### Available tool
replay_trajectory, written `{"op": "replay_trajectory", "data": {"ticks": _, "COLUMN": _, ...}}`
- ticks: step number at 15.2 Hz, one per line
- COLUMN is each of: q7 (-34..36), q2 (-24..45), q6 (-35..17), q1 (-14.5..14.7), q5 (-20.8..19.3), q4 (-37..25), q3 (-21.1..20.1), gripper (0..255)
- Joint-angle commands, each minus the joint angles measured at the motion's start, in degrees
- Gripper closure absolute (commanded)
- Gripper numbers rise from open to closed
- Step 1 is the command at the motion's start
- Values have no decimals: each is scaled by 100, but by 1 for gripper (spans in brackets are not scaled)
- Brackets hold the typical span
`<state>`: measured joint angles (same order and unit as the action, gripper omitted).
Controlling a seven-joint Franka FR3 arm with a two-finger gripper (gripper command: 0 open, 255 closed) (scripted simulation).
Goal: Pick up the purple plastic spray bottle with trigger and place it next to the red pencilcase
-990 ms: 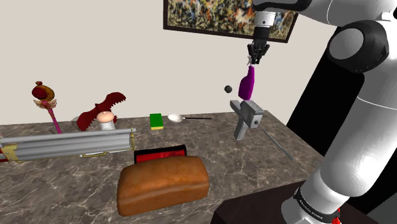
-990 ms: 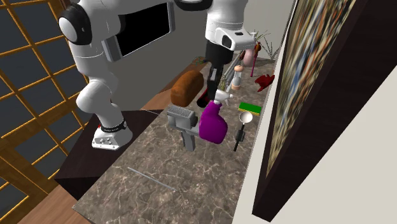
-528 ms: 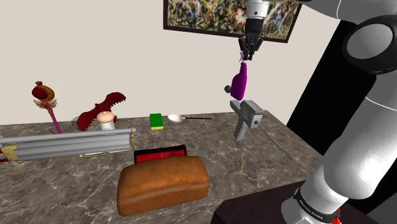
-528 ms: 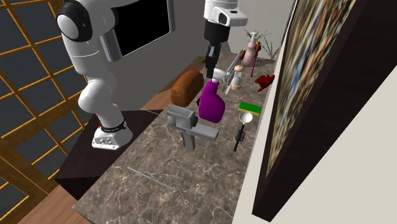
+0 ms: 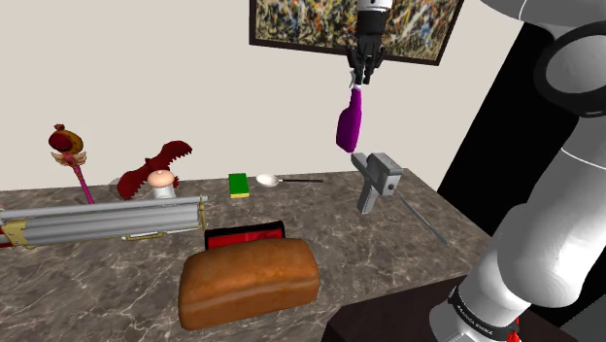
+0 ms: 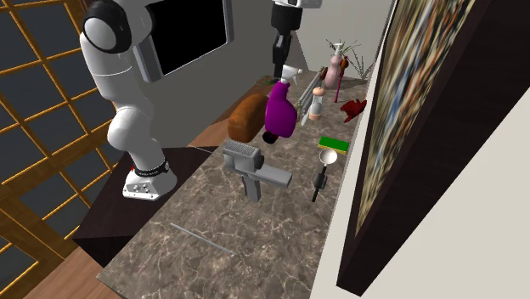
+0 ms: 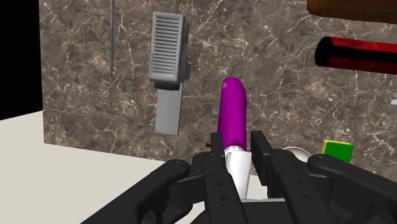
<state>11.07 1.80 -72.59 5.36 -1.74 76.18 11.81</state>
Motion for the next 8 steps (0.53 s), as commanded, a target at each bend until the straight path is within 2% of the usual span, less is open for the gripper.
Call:
{"op": "replay_trajectory", "data": {"ticks": 1, "q7": 267, "q2": 64, "q6": 132, "q1": 126, "q5": 31, "q4": -186, "q3": -117, "gripper": 255}}
{"op": "replay_trajectory", "data": {"ticks": 8, "q7": 1197, "q2": 530, "q6": 732, "q1": 607, "q5": 159, "q4": -1230, "q3": -531, "gripper": 255}}
